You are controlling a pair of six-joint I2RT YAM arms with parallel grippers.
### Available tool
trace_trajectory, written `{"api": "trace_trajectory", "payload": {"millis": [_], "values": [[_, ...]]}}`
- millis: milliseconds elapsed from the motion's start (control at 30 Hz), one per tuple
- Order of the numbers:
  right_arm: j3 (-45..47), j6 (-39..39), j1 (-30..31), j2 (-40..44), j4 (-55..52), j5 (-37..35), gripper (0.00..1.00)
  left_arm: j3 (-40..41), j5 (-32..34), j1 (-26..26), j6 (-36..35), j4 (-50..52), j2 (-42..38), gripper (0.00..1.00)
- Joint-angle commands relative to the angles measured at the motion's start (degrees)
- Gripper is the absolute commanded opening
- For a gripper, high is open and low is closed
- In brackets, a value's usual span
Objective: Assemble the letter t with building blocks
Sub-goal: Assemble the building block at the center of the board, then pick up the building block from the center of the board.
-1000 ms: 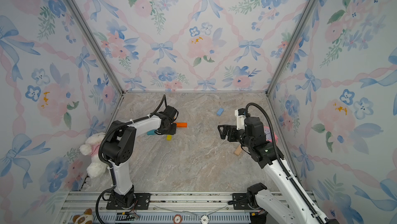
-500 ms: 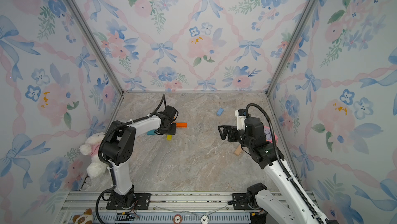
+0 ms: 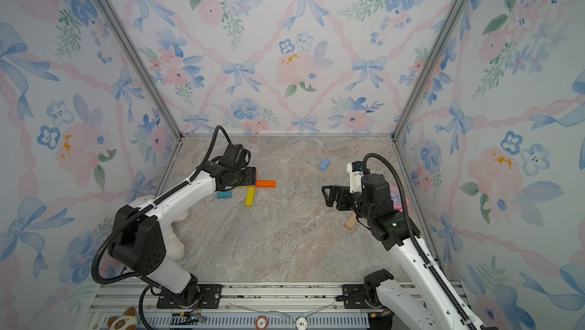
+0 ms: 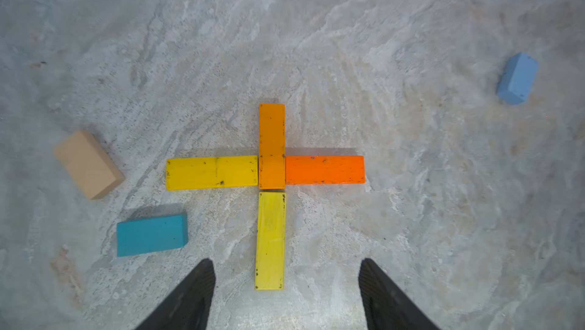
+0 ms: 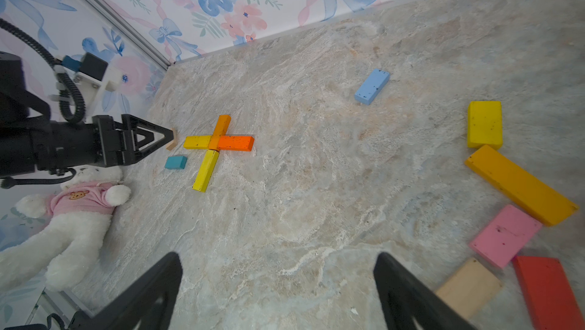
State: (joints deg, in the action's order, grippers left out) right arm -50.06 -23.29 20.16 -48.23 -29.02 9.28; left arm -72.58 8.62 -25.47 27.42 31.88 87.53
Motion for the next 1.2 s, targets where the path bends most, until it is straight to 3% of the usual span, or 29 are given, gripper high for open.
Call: {"api": "trace_trajectory", "payload": {"millis": [0, 100, 267, 600, 800, 933, 1167], "values": [[-3.73, 1.44, -0.81, 0.76, -7.04, -2.38, 0.97, -1.89, 1.23, 0.81, -2.22, 1.70, -9.33, 0.78], [-6.77, 2.09, -0.76, 1.07, -12.85, -4.01, 0.97, -3.09, 1.36, 1.57, -6.73, 1.00, -17.65, 0.91], [-11.03, 0.45, -0.81, 1.82, -22.15, -7.26, 0.97, -0.77, -3.35, 2.96, -10.98, 1.08, -27.03, 0.98], [-17.34, -5.88, -0.76, 1.19, -39.67, -17.79, 0.97, 15.41, -8.80, 5.16, -12.01, 0.32, -41.49, 0.98], [-15.98, -6.50, -1.00, -3.11, -40.74, -20.09, 1.00, 22.08, -11.06, 5.96, -9.40, -1.77, -46.50, 0.98], [-15.74, -1.25, -1.52, -9.18, -36.42, -20.09, 0.95, 24.75, -11.62, 6.60, -6.98, -2.07, -46.90, 0.98], [-24.54, 17.80, -1.99, -29.90, -32.32, -24.77, 0.86, 28.98, -14.03, 7.33, -3.54, -4.75, -46.53, 0.98]]}}
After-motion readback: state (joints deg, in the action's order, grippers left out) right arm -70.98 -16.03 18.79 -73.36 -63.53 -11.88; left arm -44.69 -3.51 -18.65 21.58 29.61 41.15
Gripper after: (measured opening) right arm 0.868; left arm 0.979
